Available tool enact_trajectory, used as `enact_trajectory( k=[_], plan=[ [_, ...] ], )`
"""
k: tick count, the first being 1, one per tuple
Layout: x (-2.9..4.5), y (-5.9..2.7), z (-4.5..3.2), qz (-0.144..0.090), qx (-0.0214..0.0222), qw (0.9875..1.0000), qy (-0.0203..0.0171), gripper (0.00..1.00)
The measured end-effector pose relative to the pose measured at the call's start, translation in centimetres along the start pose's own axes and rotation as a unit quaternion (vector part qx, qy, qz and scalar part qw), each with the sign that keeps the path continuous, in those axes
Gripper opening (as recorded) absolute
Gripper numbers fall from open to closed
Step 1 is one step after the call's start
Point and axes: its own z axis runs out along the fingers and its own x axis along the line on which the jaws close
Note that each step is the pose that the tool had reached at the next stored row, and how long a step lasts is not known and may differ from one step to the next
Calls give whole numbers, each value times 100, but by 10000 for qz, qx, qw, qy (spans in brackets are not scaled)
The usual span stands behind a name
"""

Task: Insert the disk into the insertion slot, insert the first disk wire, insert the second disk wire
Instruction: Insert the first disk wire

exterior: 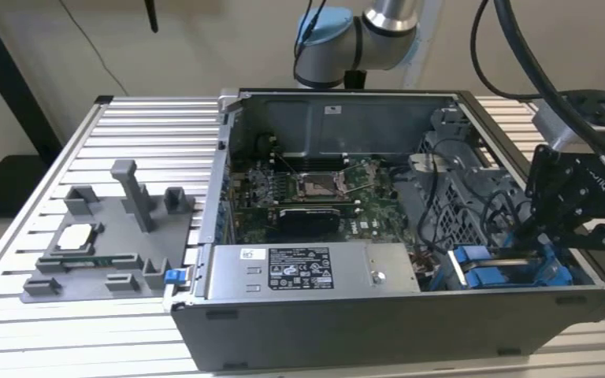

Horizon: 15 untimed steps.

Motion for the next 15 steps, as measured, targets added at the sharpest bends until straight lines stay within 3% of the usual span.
enact_trajectory(
  k=[7, 15],
  plan=[
    [-2, -2, 13, -14, 113, 9999, -7, 0],
    [-3, 20, 16, -14, 125, 9999, -8, 0]
  ],
)
